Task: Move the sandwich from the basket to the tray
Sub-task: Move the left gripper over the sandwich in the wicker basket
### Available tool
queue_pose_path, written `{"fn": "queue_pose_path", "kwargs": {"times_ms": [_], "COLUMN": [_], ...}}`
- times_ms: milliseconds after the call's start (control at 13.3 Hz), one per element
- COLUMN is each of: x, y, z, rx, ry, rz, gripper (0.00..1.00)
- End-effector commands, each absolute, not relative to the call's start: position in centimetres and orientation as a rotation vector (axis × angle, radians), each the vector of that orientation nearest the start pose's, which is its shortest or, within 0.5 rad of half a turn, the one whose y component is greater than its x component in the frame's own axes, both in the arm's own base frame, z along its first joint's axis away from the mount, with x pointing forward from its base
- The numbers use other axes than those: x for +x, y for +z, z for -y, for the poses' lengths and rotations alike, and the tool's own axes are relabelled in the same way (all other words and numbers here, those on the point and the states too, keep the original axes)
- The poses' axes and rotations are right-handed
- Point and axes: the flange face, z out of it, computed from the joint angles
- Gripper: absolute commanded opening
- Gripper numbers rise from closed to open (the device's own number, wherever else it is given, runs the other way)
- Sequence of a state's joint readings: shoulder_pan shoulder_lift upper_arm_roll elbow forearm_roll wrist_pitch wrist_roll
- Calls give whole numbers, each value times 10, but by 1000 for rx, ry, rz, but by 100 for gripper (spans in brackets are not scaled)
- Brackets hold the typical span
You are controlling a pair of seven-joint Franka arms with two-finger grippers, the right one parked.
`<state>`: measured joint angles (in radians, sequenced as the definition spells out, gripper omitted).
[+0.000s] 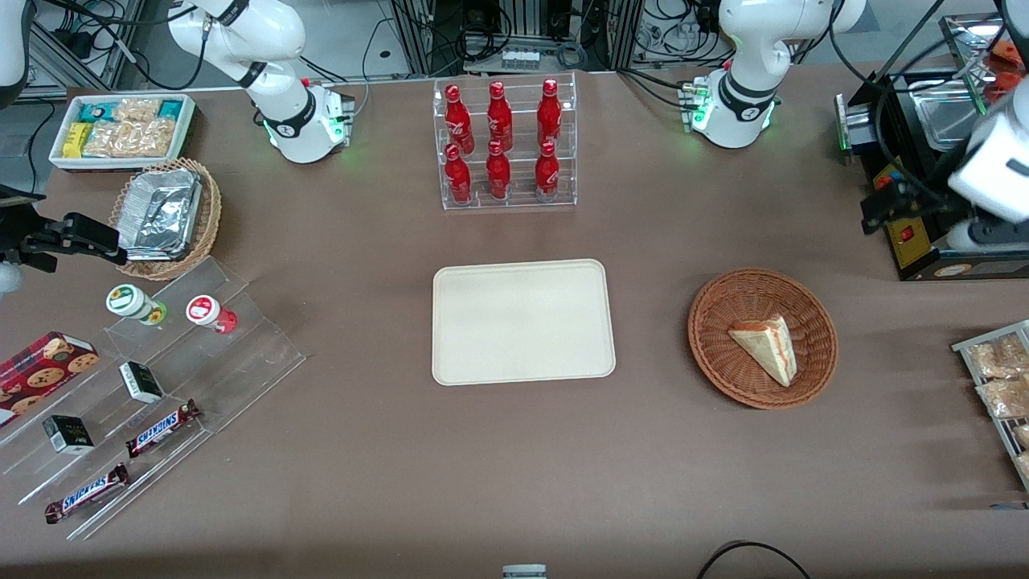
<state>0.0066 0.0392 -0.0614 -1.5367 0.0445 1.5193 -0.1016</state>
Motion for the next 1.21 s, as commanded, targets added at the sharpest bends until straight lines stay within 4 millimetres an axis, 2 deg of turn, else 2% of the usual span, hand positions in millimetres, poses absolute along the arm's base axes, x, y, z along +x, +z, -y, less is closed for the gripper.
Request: {"fn": "queue_pose_path", "kwargs": {"times_ms": [0,226,603,753,904,1130], "x": [583,595,595,591,584,567], "y": [588,559,488,464,444,410], "z": [17,15,15,13,13,15], "rx": [-3065,-3057,-3046,-3032,-3033,-3031], "ry": [92,103,38,33,27,-36], "rz": [111,152,397,508,534,628], "gripper": [100,100,100,100,100,100]}}
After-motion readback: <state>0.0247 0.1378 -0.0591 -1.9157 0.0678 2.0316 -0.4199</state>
